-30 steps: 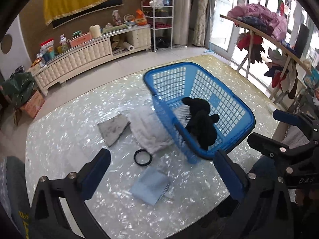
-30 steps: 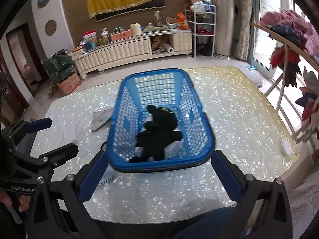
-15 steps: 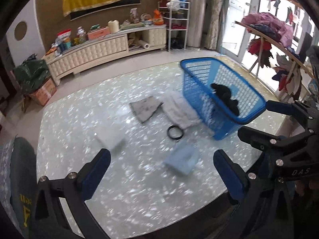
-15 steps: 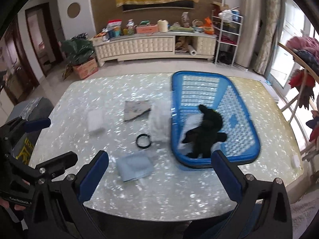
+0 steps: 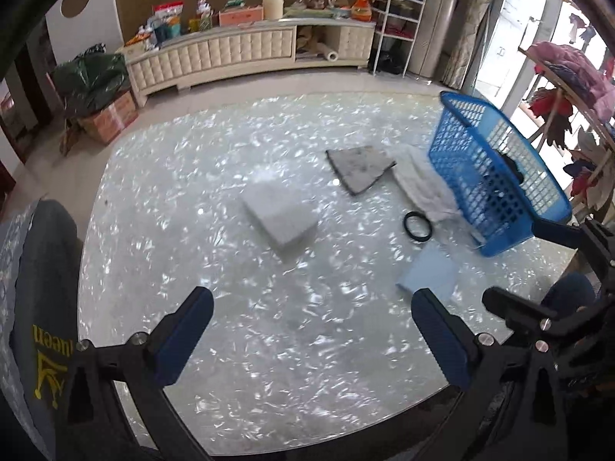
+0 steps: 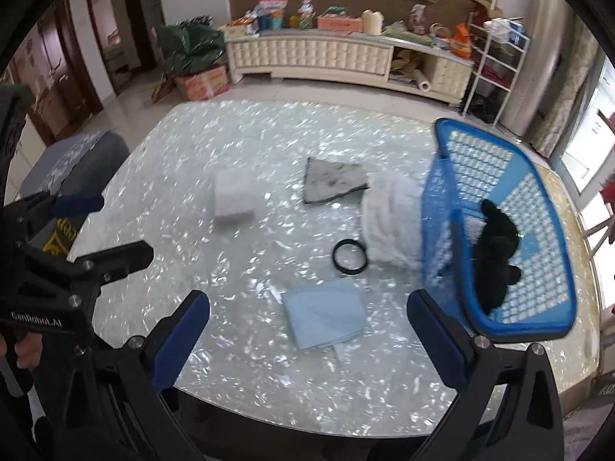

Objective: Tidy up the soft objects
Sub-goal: 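Move the left tool to the white sponge block while the right tool approaches the light blue cloth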

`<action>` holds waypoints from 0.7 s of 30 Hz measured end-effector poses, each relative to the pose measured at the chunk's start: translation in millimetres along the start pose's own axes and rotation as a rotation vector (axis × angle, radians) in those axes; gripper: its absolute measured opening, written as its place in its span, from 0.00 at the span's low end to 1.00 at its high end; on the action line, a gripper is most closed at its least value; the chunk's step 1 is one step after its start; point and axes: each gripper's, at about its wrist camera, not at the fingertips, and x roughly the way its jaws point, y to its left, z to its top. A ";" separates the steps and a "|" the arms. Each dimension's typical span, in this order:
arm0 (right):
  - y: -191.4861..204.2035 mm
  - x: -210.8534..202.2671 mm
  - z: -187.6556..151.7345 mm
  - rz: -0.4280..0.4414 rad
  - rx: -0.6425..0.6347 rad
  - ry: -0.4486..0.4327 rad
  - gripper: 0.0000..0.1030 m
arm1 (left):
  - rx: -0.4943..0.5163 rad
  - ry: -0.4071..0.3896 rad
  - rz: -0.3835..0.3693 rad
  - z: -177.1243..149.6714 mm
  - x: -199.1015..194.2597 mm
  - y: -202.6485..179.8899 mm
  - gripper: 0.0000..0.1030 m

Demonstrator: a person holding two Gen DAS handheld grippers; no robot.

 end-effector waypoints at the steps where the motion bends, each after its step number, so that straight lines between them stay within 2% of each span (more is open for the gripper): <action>1: 3.5 6.2 -0.1 0.002 -0.010 0.013 1.00 | -0.002 0.013 -0.002 -0.2 4.1 3.1 0.99; 12: 9.1 67.7 -10.2 0.021 -0.029 0.152 1.00 | -0.038 0.095 0.002 5.3 41.2 29.8 0.99; 21: 0.6 106.6 -15.6 -0.024 -0.031 0.233 1.00 | -0.049 0.151 0.005 15.9 71.0 40.1 0.99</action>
